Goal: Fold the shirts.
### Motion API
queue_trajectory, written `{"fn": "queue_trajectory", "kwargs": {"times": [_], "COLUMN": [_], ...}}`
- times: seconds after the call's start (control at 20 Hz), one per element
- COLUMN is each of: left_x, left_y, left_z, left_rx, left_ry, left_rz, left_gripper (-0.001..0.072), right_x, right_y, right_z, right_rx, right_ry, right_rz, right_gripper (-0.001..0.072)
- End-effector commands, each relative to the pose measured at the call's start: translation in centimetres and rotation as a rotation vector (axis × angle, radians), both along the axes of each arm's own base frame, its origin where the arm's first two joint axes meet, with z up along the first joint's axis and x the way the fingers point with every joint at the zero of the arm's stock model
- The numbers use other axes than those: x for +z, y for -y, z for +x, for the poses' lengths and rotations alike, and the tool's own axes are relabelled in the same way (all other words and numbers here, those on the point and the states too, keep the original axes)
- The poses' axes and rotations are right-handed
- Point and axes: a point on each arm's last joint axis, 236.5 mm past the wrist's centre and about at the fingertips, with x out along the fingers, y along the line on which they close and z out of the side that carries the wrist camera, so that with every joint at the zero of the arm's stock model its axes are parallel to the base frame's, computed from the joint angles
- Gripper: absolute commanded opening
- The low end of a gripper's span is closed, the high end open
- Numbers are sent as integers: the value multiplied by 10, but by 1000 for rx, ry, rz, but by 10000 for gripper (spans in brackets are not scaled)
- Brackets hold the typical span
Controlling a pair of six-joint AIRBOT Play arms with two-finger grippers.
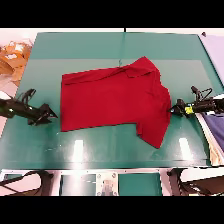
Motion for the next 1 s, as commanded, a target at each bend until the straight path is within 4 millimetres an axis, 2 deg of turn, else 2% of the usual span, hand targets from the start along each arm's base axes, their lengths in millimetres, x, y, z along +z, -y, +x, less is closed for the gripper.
{"fn": "queue_trajectory", "kwargs": {"times": [0.0, 0.15, 0.25, 0.35, 0.4, 0.45, 0.5, 0.65, 0.75, 0.8, 0.85, 0.9, 0.95], "left_x": [-24, -41, -46, -44, -41, -37, -33, -12, 13, 32, 56, 86, 126], "left_y": [26, 58, 69, 68, 67, 65, 61, 53, 52, 53, 54, 54, 56], "left_z": [-11, -32, -40, -39, -37, -33, -29, -12, 6, 19, 33, 49, 66], "left_rx": [76, 40, 7, -4, -18, -35, -57, -115, -146, -162, -181, -199, -216], "left_ry": [-3, -42, -52, -49, -46, -35, -26, 10, 56, 94, 147, 220, 322], "left_rz": [-73, -101, -94, -94, -92, -83, -69, -45, -51, -61, -67, -67, -63], "left_gripper": [472, 471, 469, 185, 120, 106, 21, 20, 20, 20, 21, 20, 20], "right_x": [0, 0, 0, 1, 1, 2, 2, 16, 46, 73, 106, 149, 197], "right_y": [-3, -3, -3, -4, -5, -5, -6, -10, -11, -12, -12, -14, -16], "right_z": [1, 1, 1, 0, -1, -1, -2, 3, 18, 29, 41, 53, 64], "right_rx": [6, 5, 6, 8, 11, 13, 15, 5, -14, -16, -16, -12, -15], "right_ry": [4, 5, 5, 2, 0, -2, -4, 26, 112, 179, 261, 367, 485], "right_rz": [5, 5, 5, 9, 13, 16, 20, 34, 40, 37, 36, 28, 17], "right_gripper": [17, 17, 17, 17, 17, 16, 16, 14, 14, 13, 14, 14, 13]}}
